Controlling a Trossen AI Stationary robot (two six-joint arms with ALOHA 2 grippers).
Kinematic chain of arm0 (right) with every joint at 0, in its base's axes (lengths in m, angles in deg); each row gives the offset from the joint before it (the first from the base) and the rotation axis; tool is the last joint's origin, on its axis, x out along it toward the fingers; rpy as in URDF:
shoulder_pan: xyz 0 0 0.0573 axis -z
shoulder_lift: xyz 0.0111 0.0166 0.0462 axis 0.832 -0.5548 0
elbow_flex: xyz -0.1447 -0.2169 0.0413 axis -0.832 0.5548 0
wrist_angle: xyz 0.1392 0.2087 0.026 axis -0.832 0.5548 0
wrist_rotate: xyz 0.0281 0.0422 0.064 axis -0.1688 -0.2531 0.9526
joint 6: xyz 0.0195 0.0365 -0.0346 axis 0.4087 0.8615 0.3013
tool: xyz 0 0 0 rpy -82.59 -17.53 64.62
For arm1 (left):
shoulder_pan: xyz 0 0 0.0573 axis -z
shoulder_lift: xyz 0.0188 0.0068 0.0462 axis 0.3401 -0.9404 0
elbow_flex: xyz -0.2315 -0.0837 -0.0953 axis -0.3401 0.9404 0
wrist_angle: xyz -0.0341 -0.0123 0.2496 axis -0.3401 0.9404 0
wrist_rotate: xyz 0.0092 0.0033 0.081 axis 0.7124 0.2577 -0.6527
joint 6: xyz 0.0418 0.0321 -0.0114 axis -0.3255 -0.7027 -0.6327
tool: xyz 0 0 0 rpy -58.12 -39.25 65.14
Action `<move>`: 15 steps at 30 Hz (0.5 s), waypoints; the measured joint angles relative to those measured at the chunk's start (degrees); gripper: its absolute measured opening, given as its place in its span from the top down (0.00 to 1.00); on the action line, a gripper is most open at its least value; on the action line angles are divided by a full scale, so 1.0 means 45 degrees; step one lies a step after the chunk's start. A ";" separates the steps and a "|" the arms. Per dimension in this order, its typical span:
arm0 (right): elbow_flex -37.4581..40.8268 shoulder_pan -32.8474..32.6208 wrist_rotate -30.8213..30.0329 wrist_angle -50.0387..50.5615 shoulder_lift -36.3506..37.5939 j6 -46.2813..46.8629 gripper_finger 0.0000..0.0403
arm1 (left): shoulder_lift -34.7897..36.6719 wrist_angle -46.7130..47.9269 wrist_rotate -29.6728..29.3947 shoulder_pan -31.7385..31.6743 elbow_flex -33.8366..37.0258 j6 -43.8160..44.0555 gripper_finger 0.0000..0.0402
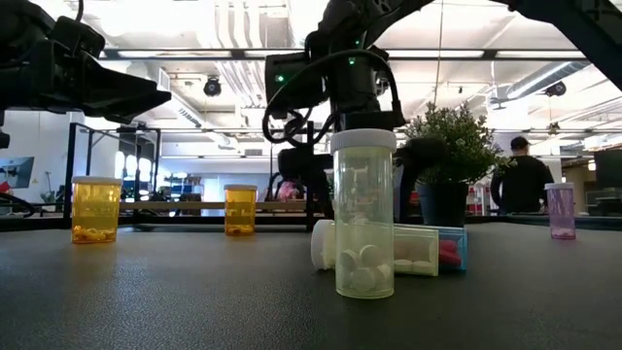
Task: Pick and place medicine bottles onto shelf by color
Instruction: Adjust the top yellow medicine bottle
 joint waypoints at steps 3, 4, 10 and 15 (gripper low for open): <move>0.0000 0.0000 0.0027 -0.0041 -0.0057 -0.0090 0.12 | 0.0000 0.0000 -0.0003 0.0002 -0.0005 0.0000 0.41; 0.0000 -0.0001 0.0045 -0.0085 -0.0071 -0.0187 0.13 | 0.0000 0.0000 -0.0005 0.0002 -0.0003 0.0000 0.41; -0.0005 -0.0010 0.0027 -0.0118 -0.0149 -0.1507 0.19 | 0.0000 0.0000 -0.0004 0.0000 -0.0005 0.0000 0.41; -0.0005 -0.0011 0.0036 -0.0202 -0.0155 -0.1483 0.27 | 0.0004 0.0000 -0.0003 0.0000 -0.0003 0.0000 0.41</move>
